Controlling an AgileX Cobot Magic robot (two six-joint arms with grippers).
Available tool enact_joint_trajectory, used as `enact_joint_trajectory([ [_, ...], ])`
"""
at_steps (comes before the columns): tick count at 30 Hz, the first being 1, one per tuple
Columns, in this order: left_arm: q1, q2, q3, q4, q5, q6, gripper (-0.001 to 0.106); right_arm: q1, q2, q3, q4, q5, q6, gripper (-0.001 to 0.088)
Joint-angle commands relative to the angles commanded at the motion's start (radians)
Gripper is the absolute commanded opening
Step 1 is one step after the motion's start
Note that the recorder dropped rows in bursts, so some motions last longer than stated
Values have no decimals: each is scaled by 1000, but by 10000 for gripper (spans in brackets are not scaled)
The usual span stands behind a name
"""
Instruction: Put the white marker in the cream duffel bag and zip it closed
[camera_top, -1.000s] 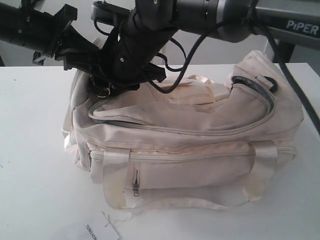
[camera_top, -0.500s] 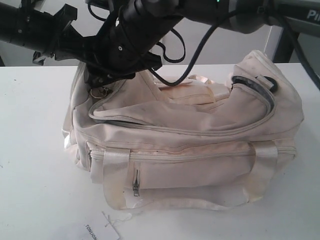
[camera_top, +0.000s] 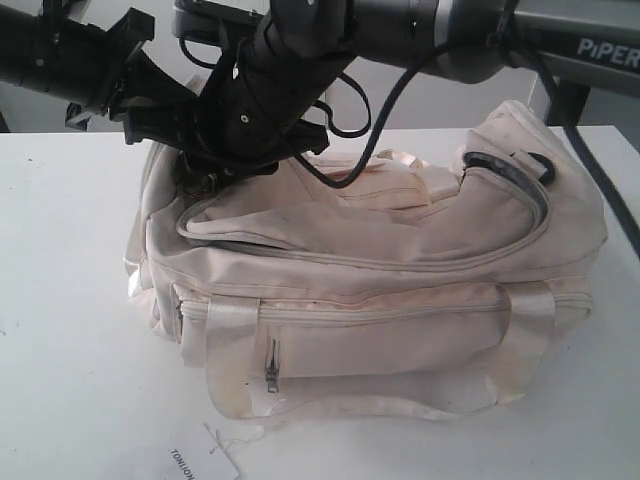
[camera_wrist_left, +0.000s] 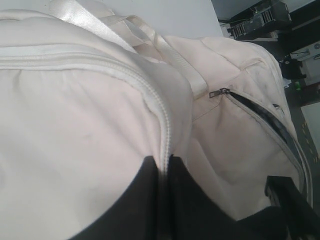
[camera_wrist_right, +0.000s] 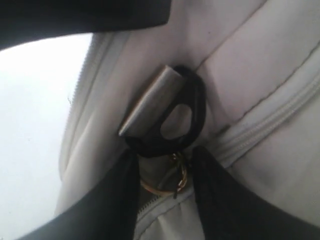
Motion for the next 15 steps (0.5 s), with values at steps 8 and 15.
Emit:
enact_joint_trajectory([
  [8,0,0,0,0,2,0,0,0,13,0,0,16,0,307],
  [15,0,0,0,0,2,0,0,0,-12,0,0,14,-3,0],
])
